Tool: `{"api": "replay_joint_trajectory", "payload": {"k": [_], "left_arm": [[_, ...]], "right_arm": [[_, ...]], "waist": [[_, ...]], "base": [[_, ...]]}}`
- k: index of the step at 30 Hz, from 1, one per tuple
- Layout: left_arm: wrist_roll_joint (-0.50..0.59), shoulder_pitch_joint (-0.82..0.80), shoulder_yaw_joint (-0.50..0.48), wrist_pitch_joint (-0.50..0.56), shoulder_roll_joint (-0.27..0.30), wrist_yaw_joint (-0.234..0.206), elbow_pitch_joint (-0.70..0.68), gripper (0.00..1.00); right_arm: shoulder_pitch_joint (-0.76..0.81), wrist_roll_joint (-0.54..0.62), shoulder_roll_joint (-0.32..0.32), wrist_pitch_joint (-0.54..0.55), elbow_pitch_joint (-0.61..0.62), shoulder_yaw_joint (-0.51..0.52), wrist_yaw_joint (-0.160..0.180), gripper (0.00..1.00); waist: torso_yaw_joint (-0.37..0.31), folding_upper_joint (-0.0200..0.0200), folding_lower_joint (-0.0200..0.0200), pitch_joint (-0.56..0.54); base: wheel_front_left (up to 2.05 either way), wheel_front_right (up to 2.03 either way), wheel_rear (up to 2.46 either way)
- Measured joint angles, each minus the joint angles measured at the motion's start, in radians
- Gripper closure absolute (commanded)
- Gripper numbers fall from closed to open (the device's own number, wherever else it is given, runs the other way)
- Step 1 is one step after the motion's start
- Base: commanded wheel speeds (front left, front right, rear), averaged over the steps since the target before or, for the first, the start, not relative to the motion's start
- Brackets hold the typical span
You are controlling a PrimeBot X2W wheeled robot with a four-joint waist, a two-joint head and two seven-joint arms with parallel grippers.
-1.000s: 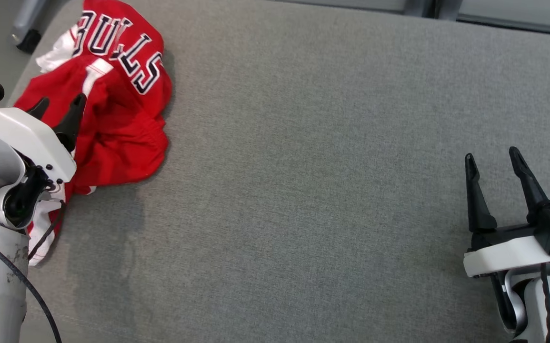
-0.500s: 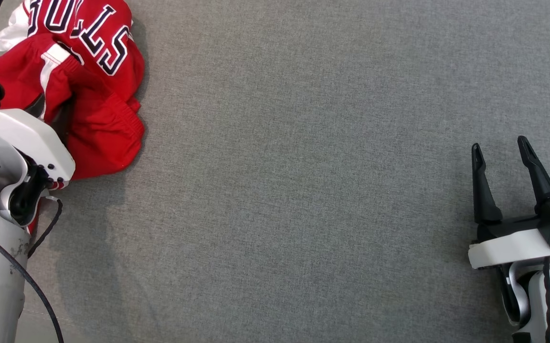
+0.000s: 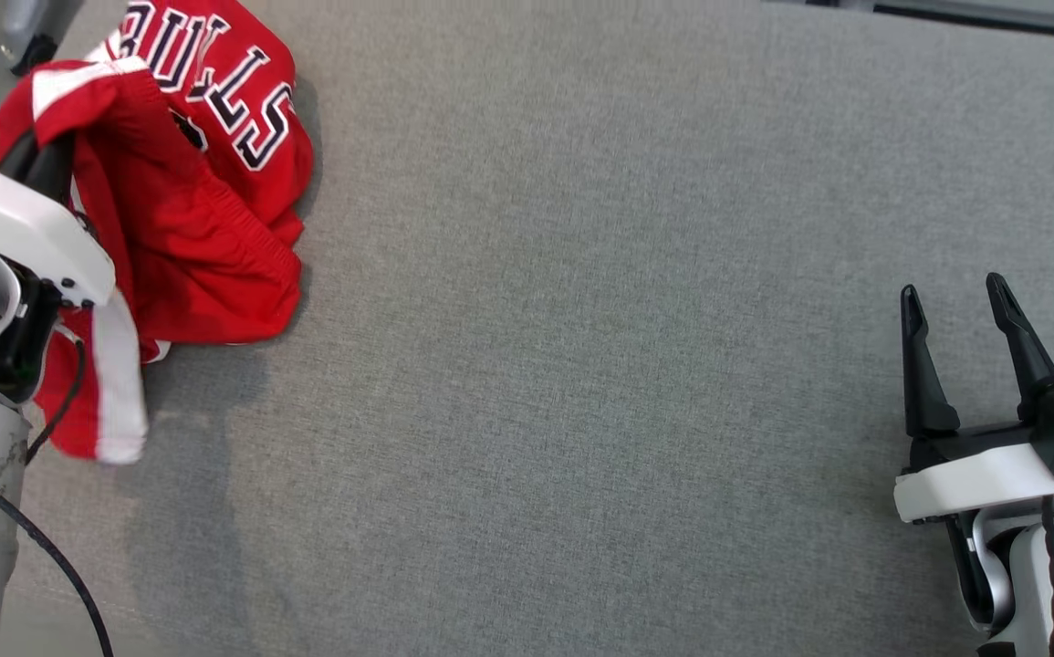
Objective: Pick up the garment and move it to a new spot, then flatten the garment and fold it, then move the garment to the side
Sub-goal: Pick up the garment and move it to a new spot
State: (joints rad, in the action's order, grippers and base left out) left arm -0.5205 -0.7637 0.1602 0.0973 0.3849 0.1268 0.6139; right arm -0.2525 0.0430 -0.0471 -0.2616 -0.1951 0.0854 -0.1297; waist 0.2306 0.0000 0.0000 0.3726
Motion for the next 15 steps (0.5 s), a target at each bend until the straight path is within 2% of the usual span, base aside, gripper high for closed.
{"api": "replay_joint_trajectory", "payload": {"k": [9,15], "left_arm": [[0.02,-0.029,0.069,0.022,0.031,0.001,-0.181,1.0],[0.018,-0.034,0.152,0.126,0.002,0.002,-0.319,1.0]], "right_arm": [[0.028,-0.068,0.0,0.0,-0.024,0.006,0.0,0.0],[0.062,-0.109,-0.001,0.0,-0.037,0.021,0.0,0.0]], "waist": [[-0.026,0.0,0.0,-0.112],[-0.094,0.0,0.0,-0.188]], "base": [[0.0,0.0,0.0],[0.0,0.0,0.0]]}}
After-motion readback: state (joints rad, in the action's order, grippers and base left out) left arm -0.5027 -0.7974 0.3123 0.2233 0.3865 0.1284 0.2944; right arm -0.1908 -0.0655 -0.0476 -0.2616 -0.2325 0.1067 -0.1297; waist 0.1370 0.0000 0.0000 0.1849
